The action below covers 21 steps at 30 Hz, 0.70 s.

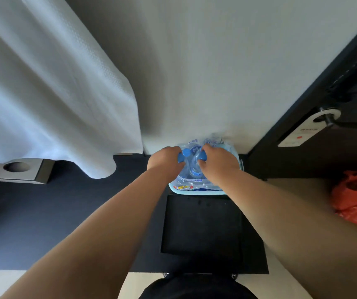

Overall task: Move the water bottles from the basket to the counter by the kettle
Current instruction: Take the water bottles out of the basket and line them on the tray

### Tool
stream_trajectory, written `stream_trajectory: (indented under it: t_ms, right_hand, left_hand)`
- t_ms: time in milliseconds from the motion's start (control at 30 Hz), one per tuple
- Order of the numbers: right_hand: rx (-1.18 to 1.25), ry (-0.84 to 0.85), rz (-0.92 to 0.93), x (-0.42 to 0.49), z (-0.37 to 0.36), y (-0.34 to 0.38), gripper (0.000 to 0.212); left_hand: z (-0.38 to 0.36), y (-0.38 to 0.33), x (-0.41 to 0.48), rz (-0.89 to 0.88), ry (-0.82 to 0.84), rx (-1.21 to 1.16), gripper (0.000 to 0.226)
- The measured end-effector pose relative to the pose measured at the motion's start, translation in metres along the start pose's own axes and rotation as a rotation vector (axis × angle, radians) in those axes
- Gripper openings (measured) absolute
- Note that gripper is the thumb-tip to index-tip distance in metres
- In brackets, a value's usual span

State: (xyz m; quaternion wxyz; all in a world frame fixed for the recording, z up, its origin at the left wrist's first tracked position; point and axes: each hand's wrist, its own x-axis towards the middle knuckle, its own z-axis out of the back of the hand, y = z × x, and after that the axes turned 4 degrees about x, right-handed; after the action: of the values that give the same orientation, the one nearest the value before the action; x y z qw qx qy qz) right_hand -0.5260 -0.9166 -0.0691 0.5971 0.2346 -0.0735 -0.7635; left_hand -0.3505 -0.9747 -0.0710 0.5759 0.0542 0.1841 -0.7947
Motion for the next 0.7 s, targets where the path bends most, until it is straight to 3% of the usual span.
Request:
stream_trajectory:
  t_ms: [400,567,700]
  right_hand:
    - [0.158,-0.234,0.124,-0.059,0.068,0.032,0.021]
    - [0.185,-0.251,0.163,-0.081,0.074,0.041,0.021]
    - [0.182,-0.168,0.170,-0.100,0.061,0.039,0.023]
  left_hand:
    - [0.086,-0.016,-0.064,-0.020,-0.180,-0.116,0.021]
    - [0.095,-0.018,-0.092,-0.029,-0.207,-0.135,0.016]
    - [0.082,-0.014,-0.110,-0.017,-0.143,-0.112,0.017]
